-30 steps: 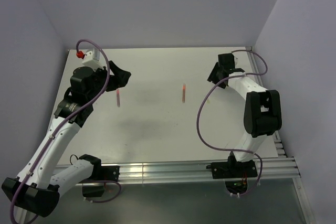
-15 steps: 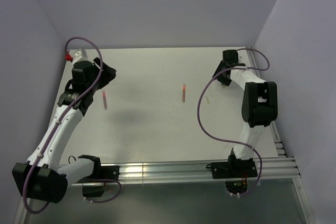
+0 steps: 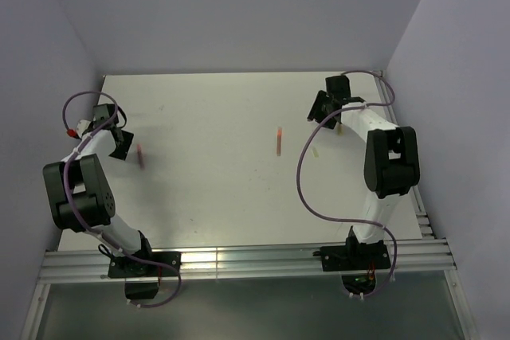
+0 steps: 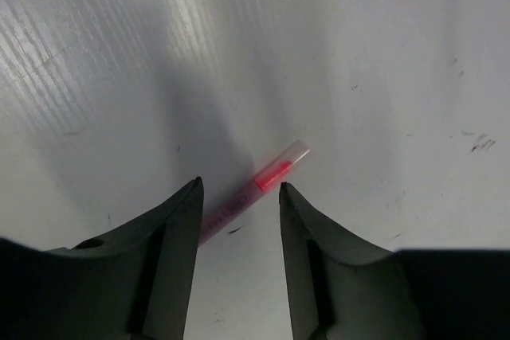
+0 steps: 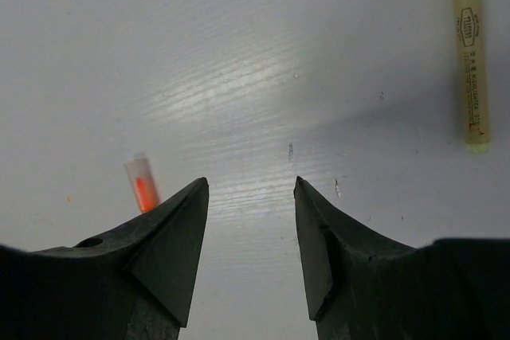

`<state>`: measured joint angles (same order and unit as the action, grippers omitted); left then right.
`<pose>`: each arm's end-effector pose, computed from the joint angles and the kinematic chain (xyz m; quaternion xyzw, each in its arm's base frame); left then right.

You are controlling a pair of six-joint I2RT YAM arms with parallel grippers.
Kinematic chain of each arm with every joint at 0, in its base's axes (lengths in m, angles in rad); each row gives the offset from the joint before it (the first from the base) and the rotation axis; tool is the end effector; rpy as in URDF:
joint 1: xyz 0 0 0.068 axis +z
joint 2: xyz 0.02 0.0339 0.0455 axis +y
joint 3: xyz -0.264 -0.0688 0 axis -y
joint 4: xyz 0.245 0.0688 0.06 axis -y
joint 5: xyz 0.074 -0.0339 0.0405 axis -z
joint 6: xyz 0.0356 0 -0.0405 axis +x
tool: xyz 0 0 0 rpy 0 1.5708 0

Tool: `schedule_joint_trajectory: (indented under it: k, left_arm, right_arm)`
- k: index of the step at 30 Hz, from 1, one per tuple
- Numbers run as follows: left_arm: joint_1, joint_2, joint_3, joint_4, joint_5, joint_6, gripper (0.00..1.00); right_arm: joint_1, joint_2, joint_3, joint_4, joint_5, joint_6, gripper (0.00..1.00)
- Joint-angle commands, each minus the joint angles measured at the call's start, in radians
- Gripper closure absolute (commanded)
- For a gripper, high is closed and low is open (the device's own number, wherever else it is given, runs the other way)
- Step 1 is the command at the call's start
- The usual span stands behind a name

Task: Insert the pens into the pen caps

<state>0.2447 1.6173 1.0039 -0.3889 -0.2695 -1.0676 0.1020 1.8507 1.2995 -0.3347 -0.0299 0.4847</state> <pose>0.3135 0.0880 0.1940 -0.6101 0.7307 0.0070 0.3063 0.4002 0.0420 0.2052 0.1742 0.9256 0.1106 0.3173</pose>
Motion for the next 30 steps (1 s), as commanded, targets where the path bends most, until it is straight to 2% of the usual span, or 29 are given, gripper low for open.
schedule_joint_trajectory:
  k: [1, 5, 12, 17, 24, 30]
  left_arm:
    - [-0.005, 0.038, 0.024, 0.009, -0.048, -0.071, 0.55]
    - [-0.007, 0.090, 0.010, 0.004, -0.023, -0.112, 0.63]
    - [-0.012, 0.095, -0.050, 0.035, -0.001, -0.135, 0.69]
    - [-0.070, 0.116, -0.036, 0.058, 0.015, -0.169, 0.76]
    - [-0.160, 0.228, 0.088, 0.045, 0.033, -0.154, 0.80]
    - [-0.264, 0.366, 0.251, 0.042, 0.098, -0.022, 0.83]
  right_arm:
    - [-0.005, -0.071, -0.011, 0.051, -0.034, -0.012, 0.45]
    - [-0.005, -0.085, -0.014, 0.054, -0.044, -0.014, 0.45]
    - [-0.007, -0.102, -0.028, 0.060, -0.056, -0.017, 0.45]
    - [-0.004, -0.116, -0.032, 0.066, -0.067, -0.011, 0.45]
    - [-0.005, -0.123, -0.039, 0.063, -0.065, -0.017, 0.45]
    - [-0.007, -0.120, -0.037, 0.065, -0.065, -0.017, 0.45]
